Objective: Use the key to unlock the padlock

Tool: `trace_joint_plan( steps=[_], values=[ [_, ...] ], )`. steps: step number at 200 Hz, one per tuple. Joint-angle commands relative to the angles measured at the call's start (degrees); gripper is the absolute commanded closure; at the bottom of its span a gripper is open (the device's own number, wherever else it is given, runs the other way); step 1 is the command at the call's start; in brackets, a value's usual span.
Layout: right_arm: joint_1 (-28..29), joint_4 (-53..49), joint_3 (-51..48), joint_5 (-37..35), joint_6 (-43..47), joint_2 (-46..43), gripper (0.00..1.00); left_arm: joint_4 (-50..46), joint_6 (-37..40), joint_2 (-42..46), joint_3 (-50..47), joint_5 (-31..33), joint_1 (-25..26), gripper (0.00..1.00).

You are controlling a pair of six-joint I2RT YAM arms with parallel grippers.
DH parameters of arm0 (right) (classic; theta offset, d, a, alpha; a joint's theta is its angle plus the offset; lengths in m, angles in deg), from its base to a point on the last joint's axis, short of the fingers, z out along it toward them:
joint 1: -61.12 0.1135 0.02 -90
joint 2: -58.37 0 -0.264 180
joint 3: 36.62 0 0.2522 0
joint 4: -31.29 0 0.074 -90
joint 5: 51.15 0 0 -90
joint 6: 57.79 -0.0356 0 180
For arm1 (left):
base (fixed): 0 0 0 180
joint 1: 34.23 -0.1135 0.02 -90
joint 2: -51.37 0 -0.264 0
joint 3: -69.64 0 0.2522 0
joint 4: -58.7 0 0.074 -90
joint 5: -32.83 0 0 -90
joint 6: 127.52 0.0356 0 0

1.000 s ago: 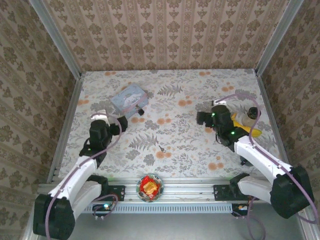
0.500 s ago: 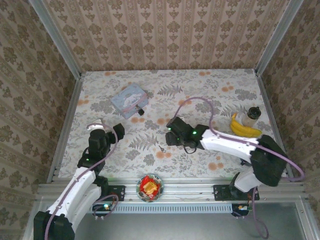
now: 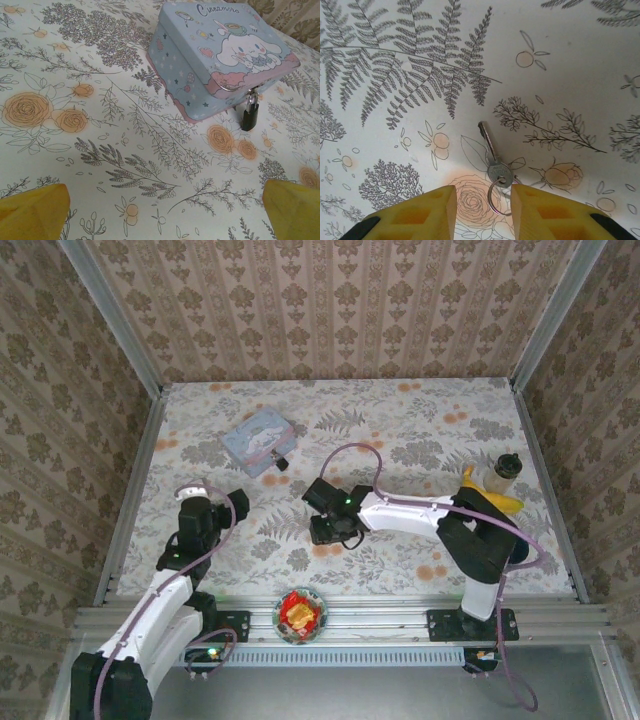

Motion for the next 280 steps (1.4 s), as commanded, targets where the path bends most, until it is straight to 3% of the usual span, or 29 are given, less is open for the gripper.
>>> trace_joint_plan(
  steps=[1, 61, 199, 280],
  values=[
    [0.07, -3.32, 2.05, 1.30, 0.07, 1.86, 0.65, 0.29, -0.80, 0.56, -0.37, -1.01, -0.68, 0.00],
    [0.03, -7.04, 2.52, -2.20, -0.45, 2.86, 0.66, 0.60, -1.15, 0.56, -0.17, -2.06, -1.38, 0.00],
    [0.88, -7.65, 6.80, -2.20, 2.03, 8.22, 0.69, 0.71, -1.94, 0.36, -0.46, -3.03, -2.57, 0.00],
    [1.35, -9.05, 6.13, -2.09, 2.87, 6.27, 0.85, 0.66, -1.85, 0.39, -0.28, -3.98, -2.95, 0.00]
  ],
)
